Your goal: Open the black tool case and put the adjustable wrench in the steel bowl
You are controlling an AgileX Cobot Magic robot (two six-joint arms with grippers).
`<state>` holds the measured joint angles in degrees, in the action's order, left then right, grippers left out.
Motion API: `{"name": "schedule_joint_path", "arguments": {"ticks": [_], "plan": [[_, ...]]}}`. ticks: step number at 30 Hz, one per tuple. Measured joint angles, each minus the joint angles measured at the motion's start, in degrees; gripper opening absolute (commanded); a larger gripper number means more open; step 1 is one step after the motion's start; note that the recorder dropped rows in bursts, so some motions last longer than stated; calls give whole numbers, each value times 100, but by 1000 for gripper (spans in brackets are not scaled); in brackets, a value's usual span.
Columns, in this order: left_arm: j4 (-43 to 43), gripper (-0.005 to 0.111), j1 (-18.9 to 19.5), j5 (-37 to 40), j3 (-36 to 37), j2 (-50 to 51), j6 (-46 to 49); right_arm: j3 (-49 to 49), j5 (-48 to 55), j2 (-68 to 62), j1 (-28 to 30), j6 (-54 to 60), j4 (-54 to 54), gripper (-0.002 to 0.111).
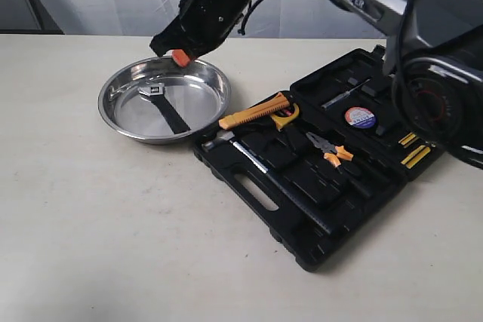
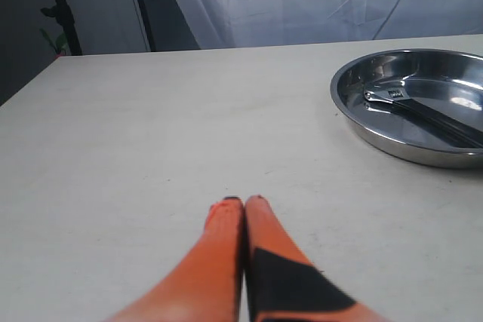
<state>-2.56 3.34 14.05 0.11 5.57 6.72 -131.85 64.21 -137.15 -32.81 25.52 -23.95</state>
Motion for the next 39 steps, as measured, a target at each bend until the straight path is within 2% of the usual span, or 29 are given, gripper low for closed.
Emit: {"name": "schedule_joint_path", "arguments": {"ticks": [4,8,17,22,27,32,39], "plan": [[0,0,0,0,0,0,0,243,248,462,0,-148,311,-1],[0,0,0,0,0,0,0,1007,198,1148,0,-189,382,-1],[0,0,0,0,0,0,0,4196,-1134,3381,0,-253,441,-1],[0,0,0,0,0,0,0,5592,-1200,4772,0,-317,366,-1],[0,0,0,0,0,0,0,5972,-535,5711,0,-353,732,-1],[0,0,0,0,0,0,0,5982,-413,6240,0,-638,780,-1],[0,0,0,0,0,0,0,6659,-1284,7228,0,-2233,2315,-1]]}}
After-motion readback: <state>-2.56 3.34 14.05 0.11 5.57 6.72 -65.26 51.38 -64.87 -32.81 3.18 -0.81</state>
